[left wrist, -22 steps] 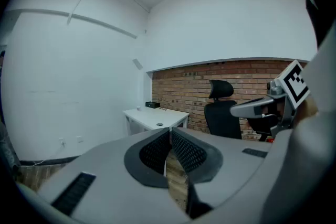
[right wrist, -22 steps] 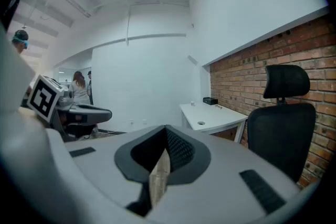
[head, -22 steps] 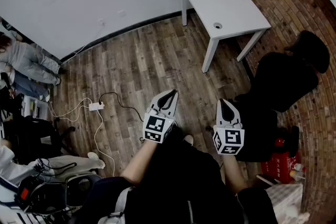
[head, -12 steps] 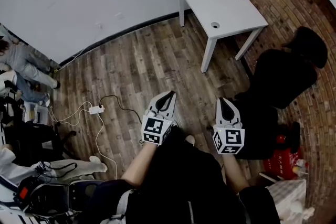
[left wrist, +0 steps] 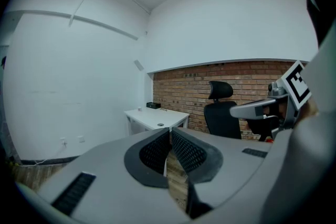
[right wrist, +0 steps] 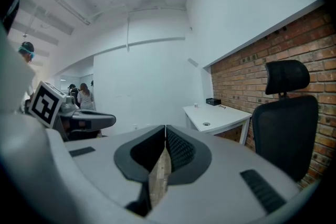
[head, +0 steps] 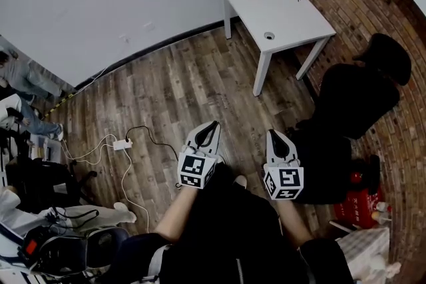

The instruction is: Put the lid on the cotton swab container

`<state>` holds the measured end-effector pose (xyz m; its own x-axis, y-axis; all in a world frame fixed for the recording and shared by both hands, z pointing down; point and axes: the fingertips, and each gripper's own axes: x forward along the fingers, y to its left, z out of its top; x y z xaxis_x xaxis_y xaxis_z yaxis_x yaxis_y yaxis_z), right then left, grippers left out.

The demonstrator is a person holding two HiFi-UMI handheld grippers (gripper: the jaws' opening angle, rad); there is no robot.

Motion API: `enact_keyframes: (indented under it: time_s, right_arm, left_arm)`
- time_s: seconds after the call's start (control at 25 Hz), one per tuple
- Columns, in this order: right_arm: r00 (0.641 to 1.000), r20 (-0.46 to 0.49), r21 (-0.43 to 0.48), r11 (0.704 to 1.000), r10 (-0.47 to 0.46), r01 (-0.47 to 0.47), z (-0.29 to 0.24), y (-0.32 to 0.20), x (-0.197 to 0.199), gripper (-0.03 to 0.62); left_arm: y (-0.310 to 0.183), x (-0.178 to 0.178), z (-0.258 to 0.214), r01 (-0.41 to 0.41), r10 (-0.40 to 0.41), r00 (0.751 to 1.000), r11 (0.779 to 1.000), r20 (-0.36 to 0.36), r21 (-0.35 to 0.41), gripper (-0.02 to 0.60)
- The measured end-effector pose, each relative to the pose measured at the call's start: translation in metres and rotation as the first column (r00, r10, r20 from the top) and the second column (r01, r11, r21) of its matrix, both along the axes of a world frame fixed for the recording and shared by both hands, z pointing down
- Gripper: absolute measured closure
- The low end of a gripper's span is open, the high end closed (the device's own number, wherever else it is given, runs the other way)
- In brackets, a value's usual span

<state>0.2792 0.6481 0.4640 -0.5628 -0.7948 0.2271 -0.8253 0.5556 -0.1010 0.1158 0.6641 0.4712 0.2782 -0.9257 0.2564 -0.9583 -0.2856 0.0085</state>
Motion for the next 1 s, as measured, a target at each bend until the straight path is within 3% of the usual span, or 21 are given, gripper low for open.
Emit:
enact_keyframes:
  time_s: [0.44, 1.0]
  right_arm:
    - [1.000, -0.002, -0.035, 0.999, -0.007, 0.007, 0.009, -0.045, -0.023, 0.571]
    - [0.999, -0.046, -0.035, 0.999, 0.014, -0.016, -0.001, -0.198, -0.121, 0.571]
  left_arm:
    - [-0.040, -0.026, 0.008, 0.013, -0.013, 1.000, 1.000, -0.018, -0.014, 0.557]
    - [-0.195, -0.119, 0.010, -0.025, 0.024, 0.999, 1.000, -0.024, -0.001, 0.557]
